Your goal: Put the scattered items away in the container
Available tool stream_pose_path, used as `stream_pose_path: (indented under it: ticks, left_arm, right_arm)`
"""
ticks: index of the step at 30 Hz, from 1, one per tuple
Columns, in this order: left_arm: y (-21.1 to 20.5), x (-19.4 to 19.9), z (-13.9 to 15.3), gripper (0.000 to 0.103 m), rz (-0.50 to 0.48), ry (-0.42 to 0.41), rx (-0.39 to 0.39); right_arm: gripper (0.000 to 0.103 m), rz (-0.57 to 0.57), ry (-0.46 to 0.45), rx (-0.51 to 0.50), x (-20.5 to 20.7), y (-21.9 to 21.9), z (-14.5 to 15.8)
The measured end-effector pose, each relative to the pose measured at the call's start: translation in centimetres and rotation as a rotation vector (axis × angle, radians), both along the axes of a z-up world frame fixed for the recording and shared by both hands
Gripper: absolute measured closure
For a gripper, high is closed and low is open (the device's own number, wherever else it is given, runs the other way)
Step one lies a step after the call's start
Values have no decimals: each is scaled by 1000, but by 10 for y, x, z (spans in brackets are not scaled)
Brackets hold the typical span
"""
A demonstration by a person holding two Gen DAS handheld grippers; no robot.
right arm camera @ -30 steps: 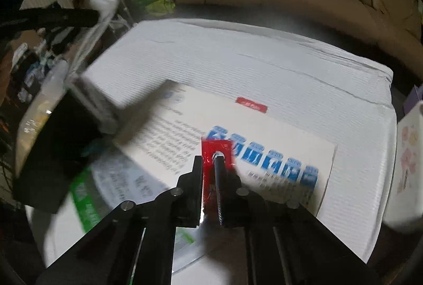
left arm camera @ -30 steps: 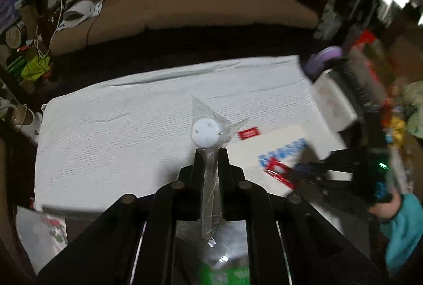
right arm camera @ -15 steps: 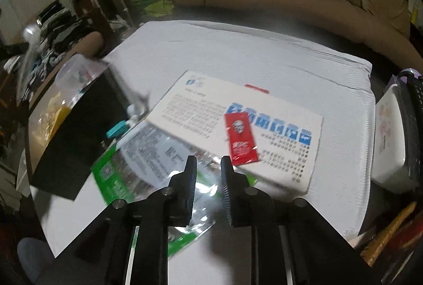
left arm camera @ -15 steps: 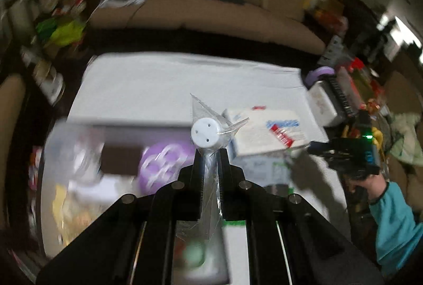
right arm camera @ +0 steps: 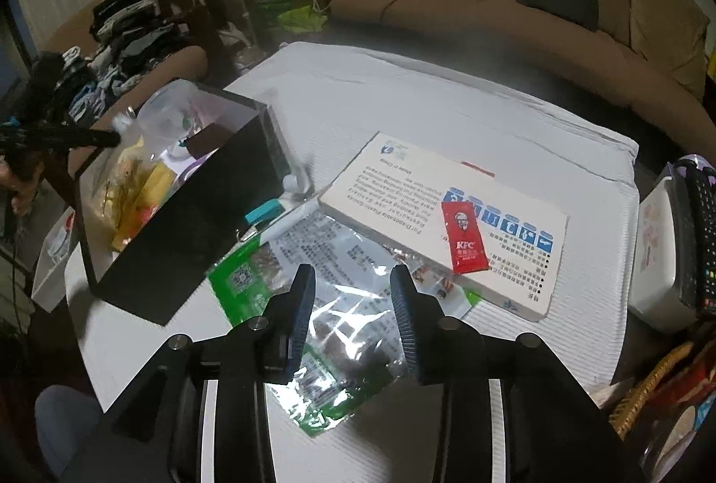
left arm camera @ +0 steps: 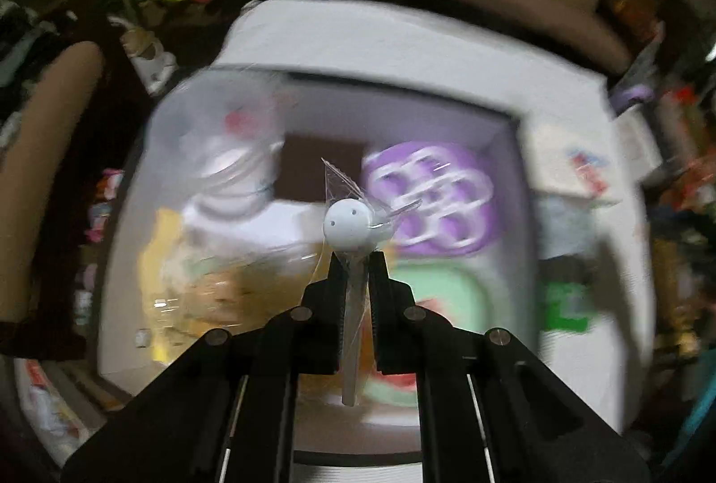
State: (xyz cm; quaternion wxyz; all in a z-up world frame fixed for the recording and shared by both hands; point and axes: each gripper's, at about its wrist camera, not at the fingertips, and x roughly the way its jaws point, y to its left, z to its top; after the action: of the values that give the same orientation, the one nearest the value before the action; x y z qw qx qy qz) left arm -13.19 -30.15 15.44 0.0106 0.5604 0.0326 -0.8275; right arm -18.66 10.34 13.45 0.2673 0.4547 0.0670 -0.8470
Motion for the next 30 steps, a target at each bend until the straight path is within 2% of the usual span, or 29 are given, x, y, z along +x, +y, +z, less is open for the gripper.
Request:
stream_pose_path:
  ticks: [4,8,11,13,15,16,17,19,21,24,30]
  left_arm:
    - [-16,4,-23,94,36,-61,6]
    - [-16,12,-39,94,30,-83,-12]
    - [-15,12,-38,90,44,-103,-9]
    - [-14,14,-26,90,54,-87,3]
    - [-11,15,-6,83,56,-37,20]
    - [-10,15,3,70,56,-10,28]
    - [-7,14,11,53,55,15,35]
    - [4,11,28,43,41,59,34]
    - [20,7,38,43,23,85,15]
    - [57,2,47,43,-51,133,58]
    - [164,-21,40,43,-164,214,145]
  right_arm:
    - [67,-11,-16,-14,0,1,-5]
    - [67,-8,-26,-18,2,0,-11]
    - [66,-6,-35,-22,2,0,-15]
    - [63,-8,-34,-25,2,0,-16]
    - [58,-13,-30,-28,2,2,-16]
    - [56,-20,-28,-28,1,5,-16]
    - [55,-29,-26,-28,1,7,-16]
    - [53,-50,-24,-38,-2,14,-16]
    - [50,-77,-21,-56,-3,22,-14]
    - [39,-123,-4,-90,-5,38,-9]
    - [38,-194,26,-55,0,68,-14]
